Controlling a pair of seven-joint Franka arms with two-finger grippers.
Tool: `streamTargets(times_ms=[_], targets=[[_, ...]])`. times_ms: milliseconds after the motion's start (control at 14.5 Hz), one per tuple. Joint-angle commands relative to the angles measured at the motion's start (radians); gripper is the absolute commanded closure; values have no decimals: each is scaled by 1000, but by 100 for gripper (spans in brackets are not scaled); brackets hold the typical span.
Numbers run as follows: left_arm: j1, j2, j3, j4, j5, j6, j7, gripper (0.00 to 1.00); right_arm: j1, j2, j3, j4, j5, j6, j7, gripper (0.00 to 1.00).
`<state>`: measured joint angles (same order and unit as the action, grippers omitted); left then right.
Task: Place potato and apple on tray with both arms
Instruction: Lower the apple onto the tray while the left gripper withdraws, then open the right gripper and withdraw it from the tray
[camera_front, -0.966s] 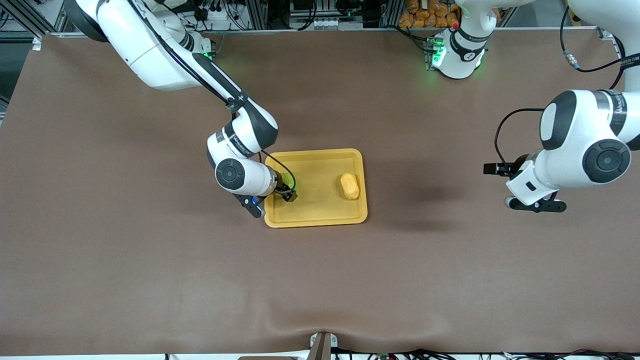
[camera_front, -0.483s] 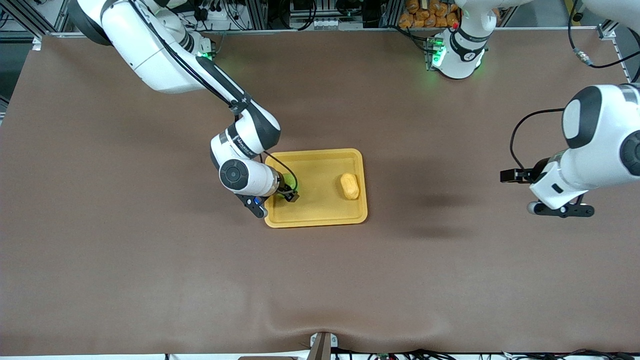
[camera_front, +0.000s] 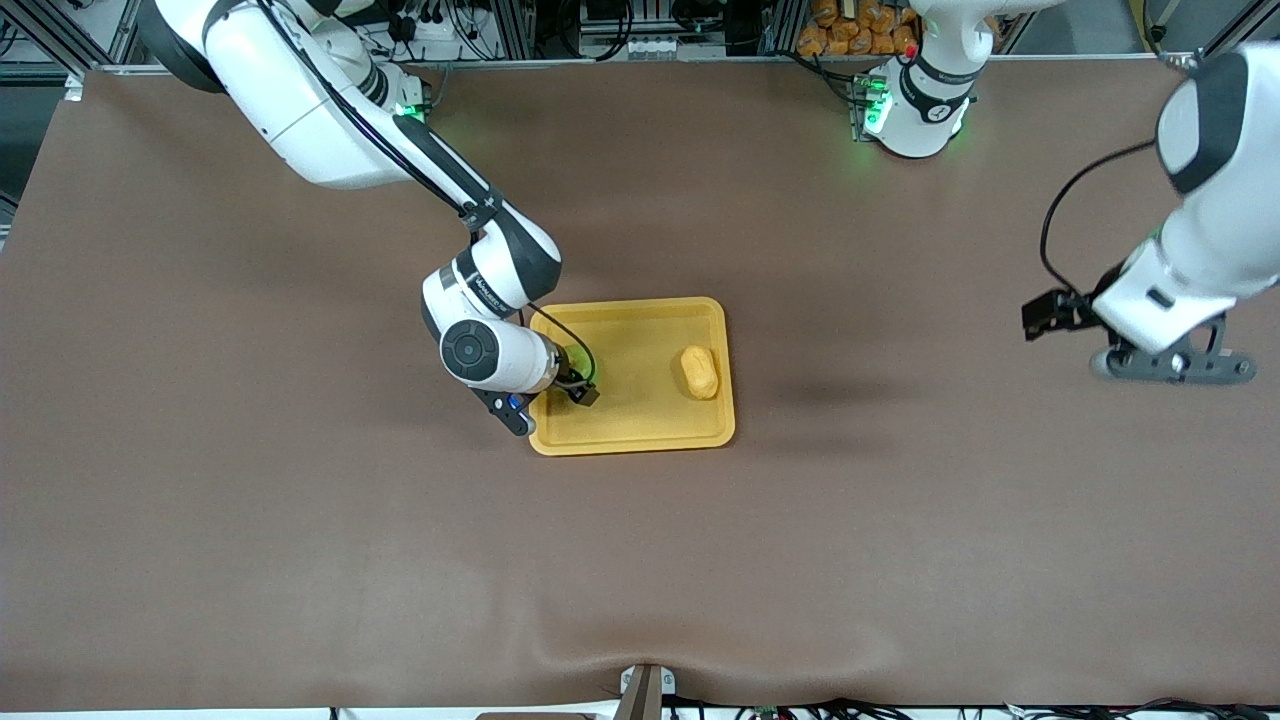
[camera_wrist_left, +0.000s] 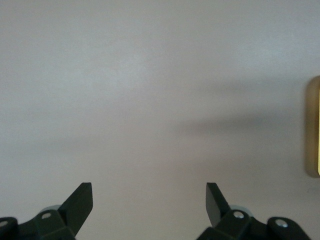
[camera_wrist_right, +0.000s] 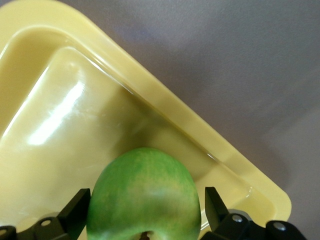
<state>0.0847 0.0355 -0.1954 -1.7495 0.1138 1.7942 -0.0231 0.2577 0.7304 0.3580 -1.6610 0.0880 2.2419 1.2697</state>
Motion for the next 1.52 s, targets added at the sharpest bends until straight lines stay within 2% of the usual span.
streamTargets(times_ms=[0, 138, 207, 621, 897, 1310, 1448], targets=[[16, -62, 2, -9, -10, -48, 37, 0, -8, -6, 7, 45, -19, -66, 20, 0], [30, -46, 14, 127, -28, -267, 147, 0, -14, -14, 6, 119, -11, -180, 22, 0], [30, -37, 14, 155, -54, -304, 155, 0, -21, -13, 7, 153, -8, -217, 23, 0], [17, 21, 11, 171, -79, -214, 94, 0, -54, -29, 9, 277, -11, -379, 20, 0], [18, 9, -15, 211, -75, -222, 85, 0, -168, -29, 97, 388, -22, -536, 13, 0], [24, -45, -15, 209, -86, -262, 86, 0, -300, -37, 165, 524, -25, -803, 11, 0], [24, -61, -15, 208, -86, -266, 88, 0, -351, -54, 177, 559, -14, -850, 10, 0]])
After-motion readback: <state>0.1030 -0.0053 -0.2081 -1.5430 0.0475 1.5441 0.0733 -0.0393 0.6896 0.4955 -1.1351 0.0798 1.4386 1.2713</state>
